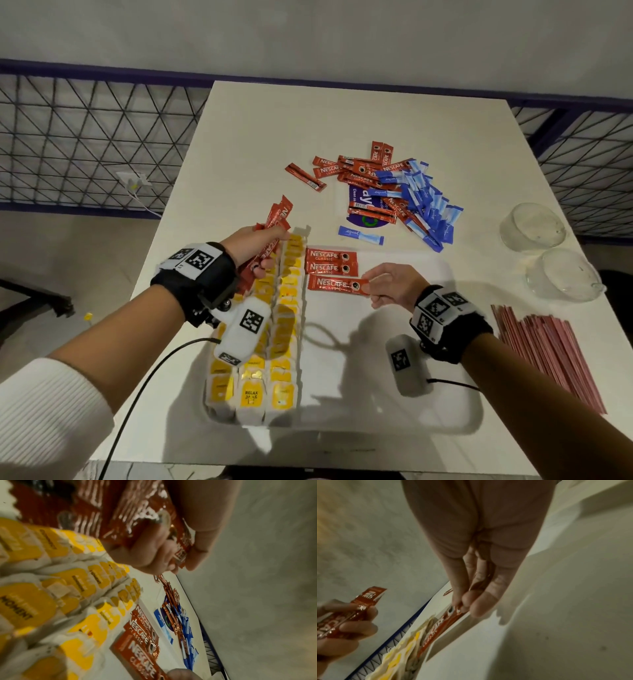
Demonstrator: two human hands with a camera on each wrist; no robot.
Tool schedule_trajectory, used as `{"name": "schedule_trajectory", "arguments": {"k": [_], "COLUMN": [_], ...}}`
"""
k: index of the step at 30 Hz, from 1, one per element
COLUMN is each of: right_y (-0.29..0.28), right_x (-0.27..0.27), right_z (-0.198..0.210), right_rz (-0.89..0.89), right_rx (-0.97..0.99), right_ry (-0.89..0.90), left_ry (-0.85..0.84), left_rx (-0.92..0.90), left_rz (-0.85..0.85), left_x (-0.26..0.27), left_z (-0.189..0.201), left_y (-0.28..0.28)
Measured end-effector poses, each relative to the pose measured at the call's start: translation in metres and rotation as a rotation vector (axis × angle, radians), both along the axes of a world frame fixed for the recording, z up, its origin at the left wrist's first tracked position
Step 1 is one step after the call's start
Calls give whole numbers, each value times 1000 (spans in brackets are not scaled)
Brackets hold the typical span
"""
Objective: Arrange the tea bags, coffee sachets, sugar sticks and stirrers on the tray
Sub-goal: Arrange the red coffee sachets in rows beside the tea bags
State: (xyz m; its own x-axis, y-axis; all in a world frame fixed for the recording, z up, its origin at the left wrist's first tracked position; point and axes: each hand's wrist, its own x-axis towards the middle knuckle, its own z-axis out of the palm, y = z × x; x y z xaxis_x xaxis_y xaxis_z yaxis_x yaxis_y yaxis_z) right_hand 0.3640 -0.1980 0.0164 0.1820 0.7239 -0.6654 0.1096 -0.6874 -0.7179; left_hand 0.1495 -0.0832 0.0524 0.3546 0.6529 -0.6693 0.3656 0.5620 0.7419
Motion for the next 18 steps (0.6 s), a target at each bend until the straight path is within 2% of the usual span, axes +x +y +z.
{"name": "schedule_trajectory", "arguments": {"k": [9, 13, 18], "right_y": [20, 24, 29], "right_x": [-10, -10, -10], "right_z": [-19, -20, -18], "right_rz": [28, 22, 30], "right_rx": [-96, -129, -155], "right_ry": [-275, -277, -249], "left_ry": [-138, -150, -220], "left_rx": [-65, -68, -67], "left_rz": [-203, -245, -176], "left_x": [-1, -4, -3], "left_z": [-1, -4, -4], "left_y": [0, 1, 1]}}
